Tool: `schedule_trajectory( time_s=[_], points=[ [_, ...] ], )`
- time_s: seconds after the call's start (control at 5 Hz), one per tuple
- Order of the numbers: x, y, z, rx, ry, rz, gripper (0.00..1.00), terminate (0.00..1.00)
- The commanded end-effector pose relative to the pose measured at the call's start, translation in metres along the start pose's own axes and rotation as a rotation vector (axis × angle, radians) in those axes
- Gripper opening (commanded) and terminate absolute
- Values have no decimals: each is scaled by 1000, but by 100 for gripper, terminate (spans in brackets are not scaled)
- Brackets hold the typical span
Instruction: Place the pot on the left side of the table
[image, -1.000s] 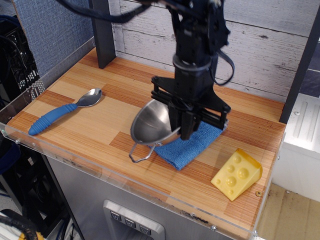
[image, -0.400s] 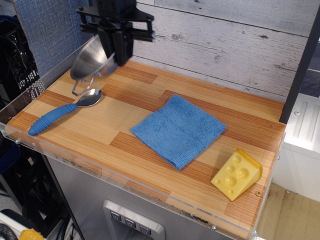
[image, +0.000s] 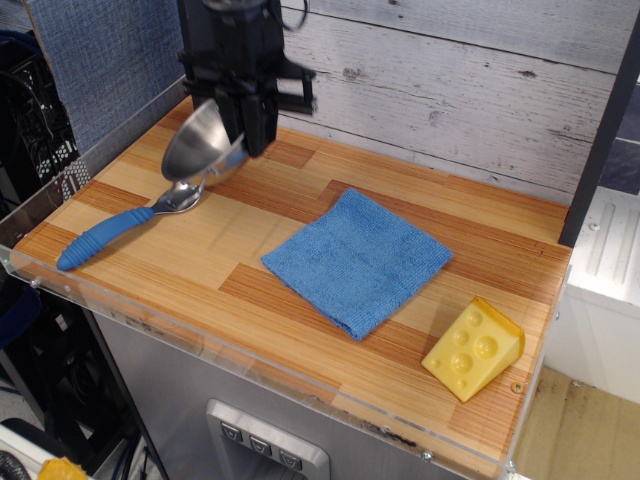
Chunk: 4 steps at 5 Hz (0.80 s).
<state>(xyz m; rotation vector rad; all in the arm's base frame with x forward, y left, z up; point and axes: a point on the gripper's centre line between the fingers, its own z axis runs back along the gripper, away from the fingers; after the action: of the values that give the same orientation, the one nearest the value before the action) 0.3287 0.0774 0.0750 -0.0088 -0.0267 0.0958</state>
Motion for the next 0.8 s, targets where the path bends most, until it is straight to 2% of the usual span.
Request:
schedule_trajectory(
  time_s=[0.0,0.2,0.4,0.6],
  points=[
    [7,-11,-2,36,-45,-23,0,0],
    [14,-8,-9,34,-48,-11,0,0],
    [19,-5,-25,71,-17,2,0,0],
    [20,4,-37,74,7,33,0,0]
  ],
)
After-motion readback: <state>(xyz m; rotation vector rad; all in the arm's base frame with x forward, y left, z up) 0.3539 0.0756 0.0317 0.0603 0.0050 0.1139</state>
